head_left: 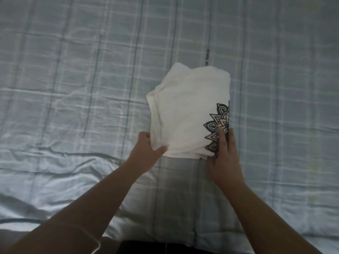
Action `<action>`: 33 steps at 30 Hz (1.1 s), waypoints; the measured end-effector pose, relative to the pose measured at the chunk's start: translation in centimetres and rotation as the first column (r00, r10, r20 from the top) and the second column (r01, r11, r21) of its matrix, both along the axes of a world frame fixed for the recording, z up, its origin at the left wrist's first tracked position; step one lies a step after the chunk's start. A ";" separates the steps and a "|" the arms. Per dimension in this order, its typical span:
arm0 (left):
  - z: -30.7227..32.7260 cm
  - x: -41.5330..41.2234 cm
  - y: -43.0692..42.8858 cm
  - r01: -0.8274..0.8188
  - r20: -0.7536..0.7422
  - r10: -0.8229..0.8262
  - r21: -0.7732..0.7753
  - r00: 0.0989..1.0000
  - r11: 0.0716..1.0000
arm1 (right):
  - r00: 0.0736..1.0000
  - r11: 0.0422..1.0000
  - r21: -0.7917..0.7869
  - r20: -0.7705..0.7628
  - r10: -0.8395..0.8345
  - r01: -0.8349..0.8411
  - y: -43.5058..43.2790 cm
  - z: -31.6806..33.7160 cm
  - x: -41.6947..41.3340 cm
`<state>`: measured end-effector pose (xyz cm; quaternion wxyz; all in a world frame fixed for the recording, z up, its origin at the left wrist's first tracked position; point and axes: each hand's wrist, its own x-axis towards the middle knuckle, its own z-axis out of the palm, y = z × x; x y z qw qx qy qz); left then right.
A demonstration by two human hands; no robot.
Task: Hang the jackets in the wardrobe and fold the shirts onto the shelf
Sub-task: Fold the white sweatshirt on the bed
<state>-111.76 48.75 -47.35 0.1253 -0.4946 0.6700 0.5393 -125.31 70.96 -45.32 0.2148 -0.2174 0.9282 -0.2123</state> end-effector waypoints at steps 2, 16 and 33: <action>0.1 -0.1 0.2 0.015 -0.043 -0.019 -0.090 0.999 0.996 | 1.000 0.999 -0.047 0.026 0.007 -0.006 0.2 -0.4 -0.5; 0.2 2.4 0.3 -0.081 -0.018 0.085 0.158 0.996 0.984 | 0.884 0.901 0.087 -0.176 0.434 -0.425 4.5 -2.2 -2.0; 3.3 -12.8 -4.8 0.234 -0.002 -0.344 -0.730 0.939 0.643 | 0.914 0.929 0.255 -0.237 0.329 -0.269 -7.4 -1.1 -7.5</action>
